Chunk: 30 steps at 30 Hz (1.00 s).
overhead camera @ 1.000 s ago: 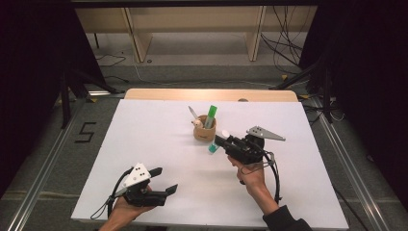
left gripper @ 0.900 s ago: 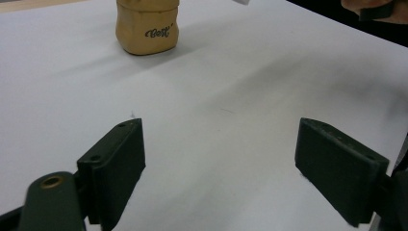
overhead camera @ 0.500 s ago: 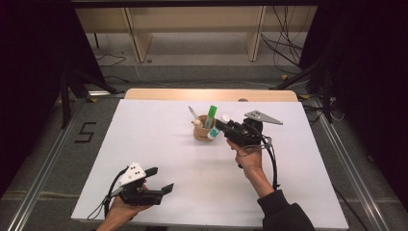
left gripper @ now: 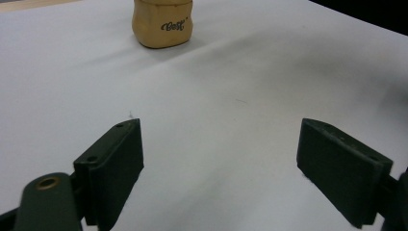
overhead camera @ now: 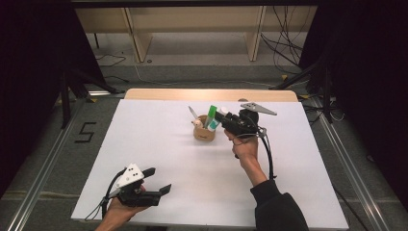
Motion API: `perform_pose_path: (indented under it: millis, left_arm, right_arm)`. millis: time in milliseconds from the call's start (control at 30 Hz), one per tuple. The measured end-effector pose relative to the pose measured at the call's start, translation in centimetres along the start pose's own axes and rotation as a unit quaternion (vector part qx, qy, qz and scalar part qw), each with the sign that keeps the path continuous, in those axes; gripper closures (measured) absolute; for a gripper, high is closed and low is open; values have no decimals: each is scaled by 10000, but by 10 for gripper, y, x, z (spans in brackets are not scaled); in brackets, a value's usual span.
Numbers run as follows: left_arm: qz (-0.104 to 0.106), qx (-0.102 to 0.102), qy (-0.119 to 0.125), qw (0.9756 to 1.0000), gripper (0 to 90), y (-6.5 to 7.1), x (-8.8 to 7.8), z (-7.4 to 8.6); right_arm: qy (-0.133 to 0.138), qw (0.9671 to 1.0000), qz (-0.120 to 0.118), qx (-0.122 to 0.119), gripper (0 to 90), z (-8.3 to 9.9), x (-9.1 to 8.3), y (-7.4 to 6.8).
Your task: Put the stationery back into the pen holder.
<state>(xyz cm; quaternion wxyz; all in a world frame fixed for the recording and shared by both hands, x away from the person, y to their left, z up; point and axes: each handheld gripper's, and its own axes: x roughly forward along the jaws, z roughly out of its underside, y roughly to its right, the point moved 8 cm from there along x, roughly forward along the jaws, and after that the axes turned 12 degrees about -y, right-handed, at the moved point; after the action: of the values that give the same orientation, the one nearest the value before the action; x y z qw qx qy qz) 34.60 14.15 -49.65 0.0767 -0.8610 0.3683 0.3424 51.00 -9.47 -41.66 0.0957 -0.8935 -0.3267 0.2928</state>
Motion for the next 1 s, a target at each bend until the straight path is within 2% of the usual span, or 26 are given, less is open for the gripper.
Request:
perform_pose_path:
  millis: [567,1000]
  left_arm:
    - [-18,96,36,9999,161,0,-1,2]
    - [-58,123,51,9999,161,1,0,1]
  right_arm:
    - [-3,9994,141,305,655,-6,18,17]
    - [-128,9990,273,329,655,-6,37,18]
